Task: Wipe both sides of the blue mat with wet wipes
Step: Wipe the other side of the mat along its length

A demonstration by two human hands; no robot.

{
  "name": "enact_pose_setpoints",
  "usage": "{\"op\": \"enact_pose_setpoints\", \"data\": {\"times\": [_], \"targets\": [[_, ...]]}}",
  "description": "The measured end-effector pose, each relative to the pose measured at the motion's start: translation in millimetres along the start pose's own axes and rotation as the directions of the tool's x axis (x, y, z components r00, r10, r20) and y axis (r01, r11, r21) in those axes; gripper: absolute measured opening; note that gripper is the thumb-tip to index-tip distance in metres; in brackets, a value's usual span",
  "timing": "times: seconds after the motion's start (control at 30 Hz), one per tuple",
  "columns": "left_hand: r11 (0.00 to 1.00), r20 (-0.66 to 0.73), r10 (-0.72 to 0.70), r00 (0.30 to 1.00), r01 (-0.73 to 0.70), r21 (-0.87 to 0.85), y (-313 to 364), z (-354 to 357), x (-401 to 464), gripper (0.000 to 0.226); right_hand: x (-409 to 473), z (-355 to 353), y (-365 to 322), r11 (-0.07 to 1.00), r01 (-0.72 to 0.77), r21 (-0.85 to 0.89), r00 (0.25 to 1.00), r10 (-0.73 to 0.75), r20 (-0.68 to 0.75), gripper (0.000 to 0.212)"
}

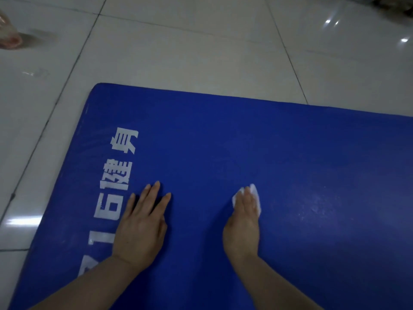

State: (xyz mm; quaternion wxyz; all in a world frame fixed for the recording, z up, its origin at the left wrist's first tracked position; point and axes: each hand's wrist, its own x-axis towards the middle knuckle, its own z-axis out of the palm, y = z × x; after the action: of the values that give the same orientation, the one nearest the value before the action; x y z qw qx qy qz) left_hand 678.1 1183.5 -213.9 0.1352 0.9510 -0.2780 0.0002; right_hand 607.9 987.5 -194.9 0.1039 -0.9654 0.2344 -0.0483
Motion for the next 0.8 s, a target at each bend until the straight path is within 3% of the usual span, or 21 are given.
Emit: {"op": "enact_pose_setpoints", "data": {"times": [0.07,0.1,0.13,0.2,0.27,0.3,0.37,0.43,0.5,0.53,0.6,0.7,0.73,0.8], "targets": [[1.0,0.027,0.002,1.0,-0.002,0.01,-1.8,1.0,-0.3,0.053,-19.5,0.9,-27.2,0.973,0.202,-0.115,0.953,-0.168,0.253,0.058],[1.0,0.033,0.001,0.999,-0.001,0.015,-2.2,1.5,0.1,0.052,-30.1,8.9,-40.3,0.958,0.28,-0.063,0.924,-0.252,0.286,0.06],[1.0,0.039,0.002,0.999,-0.003,0.021,-2.4,1.7,0.3,0.053,-37.8,19.4,-47.2,0.928,0.37,-0.042,0.913,-0.355,0.199,0.066],[1.0,0.046,0.007,0.999,-0.009,0.03,-2.5,0.3,0.3,0.052,-43.9,23.2,-53.4,0.929,0.369,-0.04,0.906,-0.35,0.237,0.077],[1.0,0.058,-0.008,0.998,0.006,0.028,-1.8,-2.5,0.2,0.053,-36.2,1.0,-34.7,0.863,0.485,-0.143,0.852,-0.429,0.301,0.065],[1.0,0.063,-0.015,0.998,0.014,0.026,-1.0,-3.4,0.5,0.053,-30.0,-3.4,-16.4,0.869,0.446,-0.216,0.86,-0.349,0.372,0.057],[0.999,0.078,-0.02,0.997,0.018,0.027,0.1,-3.6,0.5,0.055,-19.1,-11.2,8.4,0.901,0.335,-0.275,0.913,-0.238,0.33,0.052],[0.999,0.096,-0.022,0.995,0.019,0.027,0.1,-3.0,0.7,0.058,-22.3,-12.2,17.6,0.981,0.09,-0.172,0.962,-0.041,0.269,0.056],[0.999,0.1,-0.025,0.995,0.022,0.027,0.2,-2.9,1.1,0.058,-35.7,-4.1,1.6,0.973,0.148,-0.18,0.969,-0.106,0.224,0.066],[0.999,0.103,-0.028,0.994,0.026,0.025,0.4,-2.8,1.1,0.058,-46.6,-2.3,-13.0,0.983,0.163,-0.087,0.955,-0.135,0.266,0.068],[0.999,0.104,-0.034,0.994,0.032,0.022,0.8,-3.6,1.1,0.058,-65.7,16.6,-37.7,0.976,0.181,0.124,0.976,-0.194,0.096,0.059],[0.999,0.103,-0.032,0.994,0.029,0.026,0.1,-4.9,1.2,0.058,-67.2,17.9,-42.9,0.939,0.255,0.232,0.945,-0.293,0.147,0.061],[0.999,0.102,-0.03,0.994,0.028,0.022,0.2,-4.9,1.0,0.058,-61.5,14.3,-31.0,0.935,0.223,0.277,0.959,-0.261,0.11,0.062],[0.999,0.103,-0.027,0.994,0.025,0.02,0.6,-4.8,0.7,0.057,-45.0,3.5,0.1,0.956,0.033,0.293,0.998,-0.048,0.045,0.061]]}}
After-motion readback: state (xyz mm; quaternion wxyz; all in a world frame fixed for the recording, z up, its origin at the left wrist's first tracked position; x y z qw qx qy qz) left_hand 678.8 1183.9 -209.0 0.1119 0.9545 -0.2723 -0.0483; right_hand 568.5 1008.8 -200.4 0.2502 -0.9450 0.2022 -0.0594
